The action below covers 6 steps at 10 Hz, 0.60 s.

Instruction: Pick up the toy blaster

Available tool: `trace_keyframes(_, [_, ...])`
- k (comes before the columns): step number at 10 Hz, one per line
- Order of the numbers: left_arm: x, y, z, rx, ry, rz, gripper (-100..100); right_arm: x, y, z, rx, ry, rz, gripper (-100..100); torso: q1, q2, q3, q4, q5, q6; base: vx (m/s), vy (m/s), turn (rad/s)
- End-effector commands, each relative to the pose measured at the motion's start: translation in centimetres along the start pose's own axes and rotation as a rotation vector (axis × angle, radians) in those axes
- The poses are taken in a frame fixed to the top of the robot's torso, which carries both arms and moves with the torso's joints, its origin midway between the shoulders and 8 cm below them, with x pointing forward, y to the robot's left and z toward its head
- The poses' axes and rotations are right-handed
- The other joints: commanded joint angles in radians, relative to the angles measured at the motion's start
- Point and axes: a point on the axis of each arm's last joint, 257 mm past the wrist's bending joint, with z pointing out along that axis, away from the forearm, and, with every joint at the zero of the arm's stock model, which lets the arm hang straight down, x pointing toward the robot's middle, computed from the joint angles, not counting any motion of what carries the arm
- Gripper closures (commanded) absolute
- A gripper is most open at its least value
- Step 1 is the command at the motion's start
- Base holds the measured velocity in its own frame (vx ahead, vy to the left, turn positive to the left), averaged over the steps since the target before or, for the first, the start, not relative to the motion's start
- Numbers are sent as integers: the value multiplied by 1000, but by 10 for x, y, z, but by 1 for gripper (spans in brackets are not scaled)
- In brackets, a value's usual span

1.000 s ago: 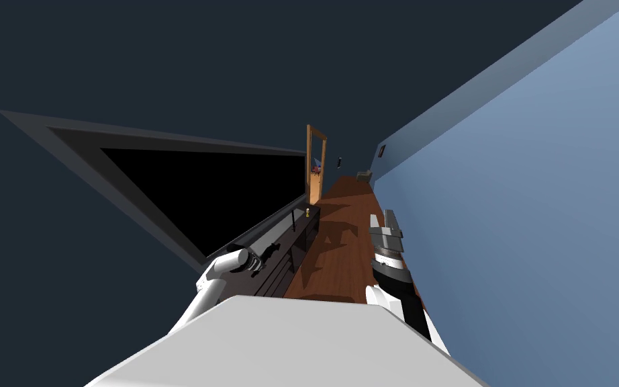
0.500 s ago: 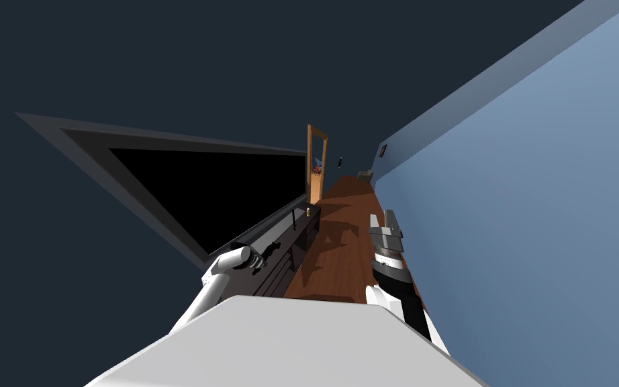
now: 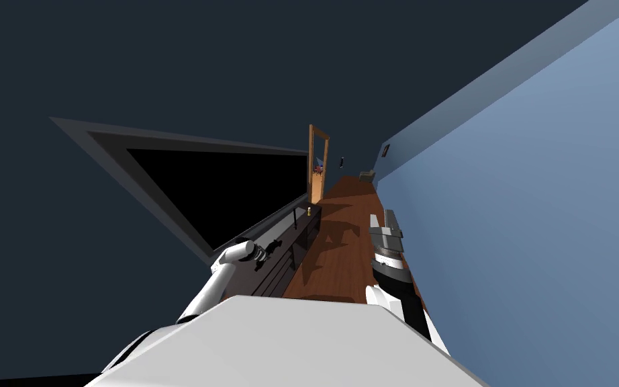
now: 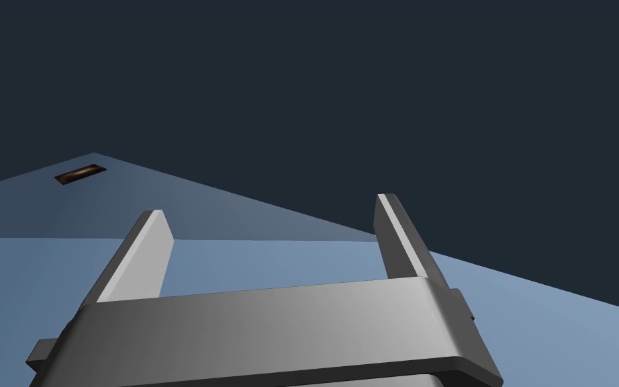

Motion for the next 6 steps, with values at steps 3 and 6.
trace_keyframes(3, [9, -1, 14, -8, 0, 8, -100, 0, 0, 0, 0, 0, 0, 0, 1, -1, -1, 0, 0, 0, -14, -3, 21])
trace_keyframes(6, [21, -7, 19, -3, 11, 22, -100, 0, 0, 0, 0, 0, 0, 0, 0, 0, 0, 0, 0, 0, -26, -8, 23])
